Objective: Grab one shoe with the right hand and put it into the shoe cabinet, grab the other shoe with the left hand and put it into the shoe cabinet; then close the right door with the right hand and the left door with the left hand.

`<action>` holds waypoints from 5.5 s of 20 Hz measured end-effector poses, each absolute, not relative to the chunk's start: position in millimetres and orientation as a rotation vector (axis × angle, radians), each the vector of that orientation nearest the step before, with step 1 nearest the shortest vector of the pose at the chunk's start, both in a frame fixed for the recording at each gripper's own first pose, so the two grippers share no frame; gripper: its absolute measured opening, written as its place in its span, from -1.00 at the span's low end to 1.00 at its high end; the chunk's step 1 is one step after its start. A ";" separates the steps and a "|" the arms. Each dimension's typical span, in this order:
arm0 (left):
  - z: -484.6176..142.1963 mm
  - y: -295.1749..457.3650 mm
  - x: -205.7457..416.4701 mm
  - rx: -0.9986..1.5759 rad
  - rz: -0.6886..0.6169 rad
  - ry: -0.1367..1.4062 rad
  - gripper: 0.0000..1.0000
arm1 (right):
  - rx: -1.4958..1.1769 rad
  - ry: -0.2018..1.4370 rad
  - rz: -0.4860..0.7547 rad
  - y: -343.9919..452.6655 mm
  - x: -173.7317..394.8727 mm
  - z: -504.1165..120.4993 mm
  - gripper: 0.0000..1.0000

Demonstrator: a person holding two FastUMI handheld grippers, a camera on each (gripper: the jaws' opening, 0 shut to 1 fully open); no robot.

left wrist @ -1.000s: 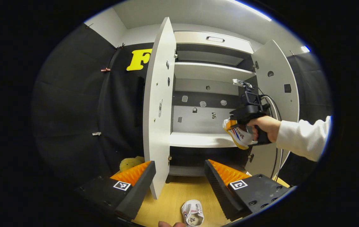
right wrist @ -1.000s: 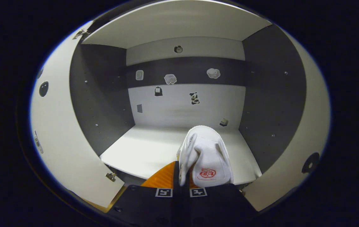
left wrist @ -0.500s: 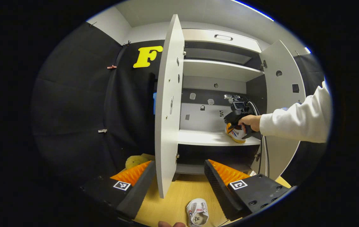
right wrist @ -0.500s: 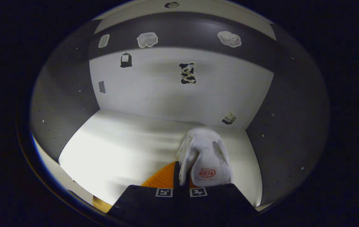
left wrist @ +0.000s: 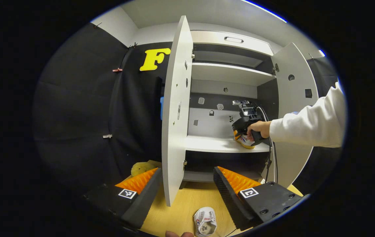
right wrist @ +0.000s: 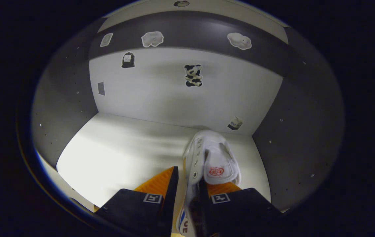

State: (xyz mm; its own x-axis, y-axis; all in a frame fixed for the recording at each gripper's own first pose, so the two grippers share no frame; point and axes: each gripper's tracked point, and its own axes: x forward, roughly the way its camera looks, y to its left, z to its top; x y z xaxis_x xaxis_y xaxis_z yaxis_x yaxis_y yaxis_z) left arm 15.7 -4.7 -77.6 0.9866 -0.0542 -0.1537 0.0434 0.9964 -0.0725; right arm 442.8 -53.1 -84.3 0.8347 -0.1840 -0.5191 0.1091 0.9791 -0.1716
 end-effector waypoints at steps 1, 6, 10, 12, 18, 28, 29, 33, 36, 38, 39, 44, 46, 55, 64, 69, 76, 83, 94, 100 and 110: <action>-76.8 -6.3 14.7 -0.070 -0.050 0.153 0.94 | -0.118 0.555 -0.145 -49.6 436.7 -80.4 -0.15; -73.7 -8.2 8.6 -0.072 -0.054 0.147 0.94 | -0.104 0.439 -0.117 -36.1 401.9 -53.4 0.92; -69.5 -7.6 5.4 -0.063 -0.051 0.135 0.94 | -0.076 0.265 -0.119 -30.9 366.5 -13.9 0.96; -73.3 -7.5 3.9 -0.060 -0.053 0.136 0.94 | -0.062 0.190 -0.108 -24.9 336.9 2.5 0.96; -118.7 -9.4 -4.6 -0.059 -0.080 0.191 0.94 | -0.075 0.024 -0.031 6.4 212.9 30.8 0.96; -279.3 -46.1 -43.5 -0.012 -0.238 0.456 0.96 | -0.072 -0.088 0.041 28.7 57.6 49.2 0.95; -292.7 -51.4 -47.9 -0.008 -0.265 0.481 0.94 | -0.066 -0.087 0.038 28.0 50.7 49.2 0.95; -354.4 -65.1 -51.2 -0.006 -0.306 0.598 0.77 | -0.039 -0.087 0.021 14.7 28.0 48.1 0.95; -391.9 -67.5 -37.6 0.019 -0.308 0.652 0.65 | -0.026 -0.085 -0.005 1.3 17.5 47.6 0.96; -412.3 -70.3 -26.7 0.030 -0.308 0.676 0.51 | -0.026 -0.082 -0.025 -9.3 11.4 47.2 0.95; -420.5 -71.5 -20.3 0.034 -0.306 0.682 0.43 | -0.026 -0.080 -0.035 -13.6 8.2 46.5 0.96; -441.6 -83.6 12.1 0.061 -0.319 0.659 0.22 | -0.052 -0.078 -0.088 -38.2 -8.6 51.1 0.96; -446.3 -87.0 24.0 0.078 -0.312 0.651 0.05 | -0.055 -0.084 -0.108 -46.3 -15.5 53.9 0.96; -458.5 -71.3 35.8 0.151 -0.259 0.722 -0.87 | -0.056 -0.073 -0.138 -62.5 -25.6 48.8 0.96; -389.8 -97.4 30.0 0.098 -0.314 0.723 -0.90 | -0.026 -0.096 -0.108 -63.8 -37.7 54.1 0.96; -303.4 -104.3 44.3 0.060 -0.257 0.685 -0.91 | -0.011 -0.112 -0.123 -81.1 -48.9 58.9 0.96; -171.5 -116.4 111.4 -0.072 -0.204 0.592 -0.90 | 0.021 -0.119 -0.139 -102.1 -54.1 61.3 0.96; -90.4 -117.0 214.4 -0.110 -0.122 0.495 -0.90 | 0.050 -0.117 -0.156 -119.8 -57.9 60.7 0.95; -72.4 -136.3 369.7 -0.097 -0.010 0.511 -0.90 | 0.045 -0.120 -0.206 -151.4 -49.2 65.3 0.94; -108.7 -137.4 433.8 -0.046 0.065 0.594 -0.90 | 0.028 -0.108 -0.241 -166.9 -42.5 63.2 0.94; -148.8 -151.7 477.4 0.069 0.104 0.654 -0.90 | 0.016 -0.084 -0.324 -196.1 -45.6 54.9 0.94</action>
